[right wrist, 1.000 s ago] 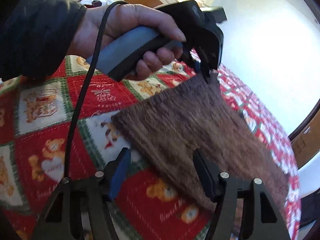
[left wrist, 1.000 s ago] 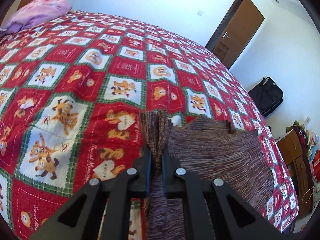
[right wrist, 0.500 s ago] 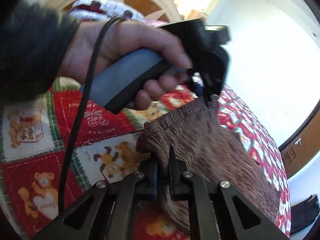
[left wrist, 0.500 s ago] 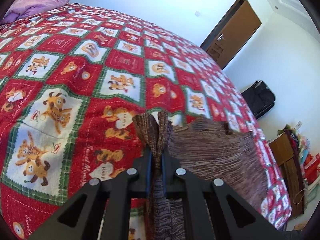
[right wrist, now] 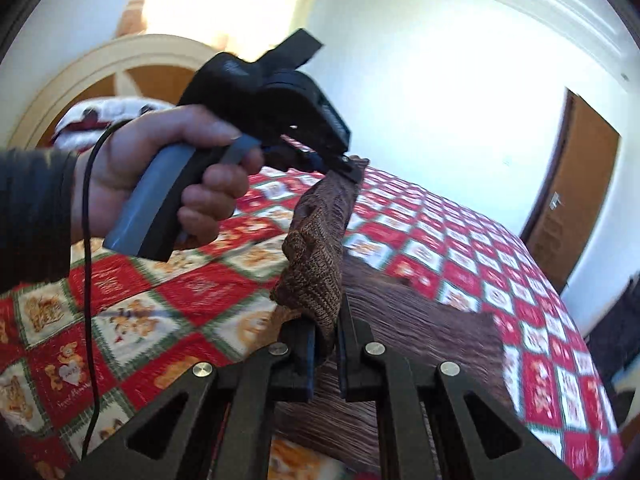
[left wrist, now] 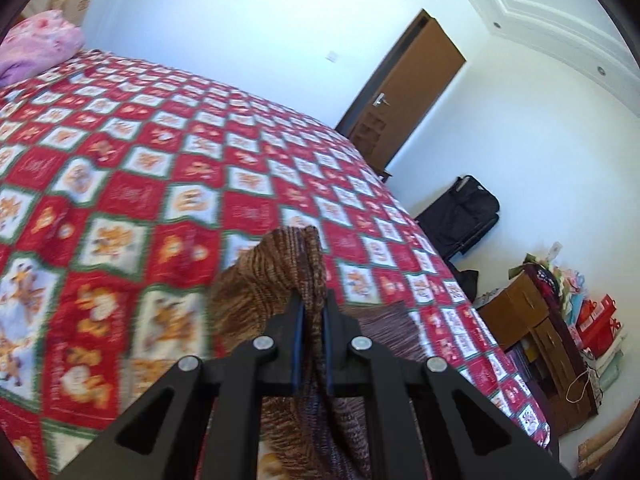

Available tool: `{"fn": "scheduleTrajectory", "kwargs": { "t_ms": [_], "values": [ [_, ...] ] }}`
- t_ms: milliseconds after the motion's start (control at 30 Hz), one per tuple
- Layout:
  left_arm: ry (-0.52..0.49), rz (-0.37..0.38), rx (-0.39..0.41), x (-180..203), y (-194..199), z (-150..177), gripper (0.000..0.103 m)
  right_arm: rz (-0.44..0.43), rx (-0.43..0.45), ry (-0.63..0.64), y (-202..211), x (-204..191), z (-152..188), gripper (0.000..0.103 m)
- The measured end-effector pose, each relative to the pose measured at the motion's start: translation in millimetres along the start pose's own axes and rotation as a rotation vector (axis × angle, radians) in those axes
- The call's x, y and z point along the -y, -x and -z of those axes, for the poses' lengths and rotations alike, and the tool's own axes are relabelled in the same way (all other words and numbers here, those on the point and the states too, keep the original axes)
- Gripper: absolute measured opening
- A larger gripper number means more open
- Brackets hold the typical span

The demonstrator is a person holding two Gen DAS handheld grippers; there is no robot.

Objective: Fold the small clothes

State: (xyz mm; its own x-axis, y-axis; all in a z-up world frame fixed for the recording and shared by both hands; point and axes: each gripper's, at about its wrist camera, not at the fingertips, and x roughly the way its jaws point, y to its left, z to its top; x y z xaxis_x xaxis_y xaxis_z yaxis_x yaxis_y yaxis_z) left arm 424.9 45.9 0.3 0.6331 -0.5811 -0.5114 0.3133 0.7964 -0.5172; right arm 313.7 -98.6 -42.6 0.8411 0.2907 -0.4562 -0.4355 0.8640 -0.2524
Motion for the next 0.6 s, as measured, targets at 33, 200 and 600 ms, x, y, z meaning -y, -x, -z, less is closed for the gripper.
{"fn": "scheduleTrajectory", "kwargs": {
  "t_ms": [33, 200, 600],
  "values": [
    [-0.009, 0.005, -0.005, 8.3, -5.5, -0.8, 0.009, 0.009, -0.001, -0.019, 4.0, 6.3, 4.8, 0.007],
    [-0.059, 0.026, -0.037, 47.5, -36.8, -1.5, 0.008, 0.039, -0.018, -0.12, 10.7, 42.3, 19.4, 0.007],
    [-0.145, 0.046, -0.156, 114.2, -112.9, 14.9, 0.008, 0.093, -0.098, -0.3, 16.4, 109.4, 62.3, 0.007]
  ]
}}
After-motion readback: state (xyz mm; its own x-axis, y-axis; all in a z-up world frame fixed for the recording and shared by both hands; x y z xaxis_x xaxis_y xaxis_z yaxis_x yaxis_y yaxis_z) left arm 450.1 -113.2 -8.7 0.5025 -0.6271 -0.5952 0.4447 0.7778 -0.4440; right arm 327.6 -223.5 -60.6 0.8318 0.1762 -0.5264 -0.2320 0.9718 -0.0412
